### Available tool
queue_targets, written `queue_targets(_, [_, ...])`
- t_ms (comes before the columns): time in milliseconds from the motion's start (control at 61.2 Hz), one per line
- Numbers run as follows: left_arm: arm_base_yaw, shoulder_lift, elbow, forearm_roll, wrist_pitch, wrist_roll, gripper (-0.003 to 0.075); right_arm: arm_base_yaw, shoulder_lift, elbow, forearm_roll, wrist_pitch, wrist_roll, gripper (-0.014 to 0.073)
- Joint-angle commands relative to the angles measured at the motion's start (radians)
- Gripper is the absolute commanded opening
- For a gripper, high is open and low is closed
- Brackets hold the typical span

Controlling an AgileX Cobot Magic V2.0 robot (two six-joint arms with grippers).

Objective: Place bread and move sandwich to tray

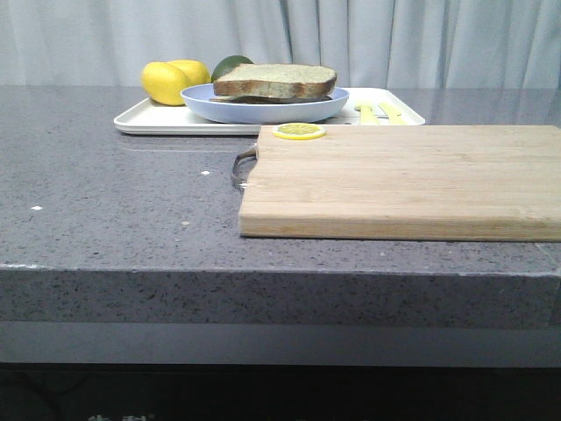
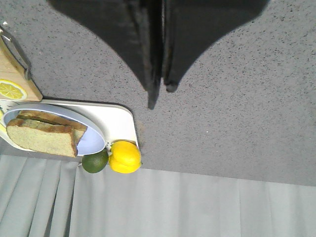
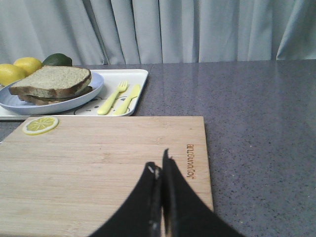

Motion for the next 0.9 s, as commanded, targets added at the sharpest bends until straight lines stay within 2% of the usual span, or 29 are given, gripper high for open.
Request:
queue_targets(0, [0.001, 0.009, -0.027, -0.015, -0.085, -0.004, -0.002, -0.003, 0.005, -0.027, 0.002, -0.073, -0.008, -0.0059])
queue_targets(653, [0.001, 0.006, -0.023, -0.013, -0.097, -0.004, -0.002, -0.003, 0.005, -0.027, 0.002, -0.073, -0.008, -0.0059])
queue_targets(882, [0.001, -0.134, 0.143, 0.004, -0.237, -0.004, -0.002, -0.003, 0.005, -0.027, 0.002, -0.073, -0.008, -0.0059])
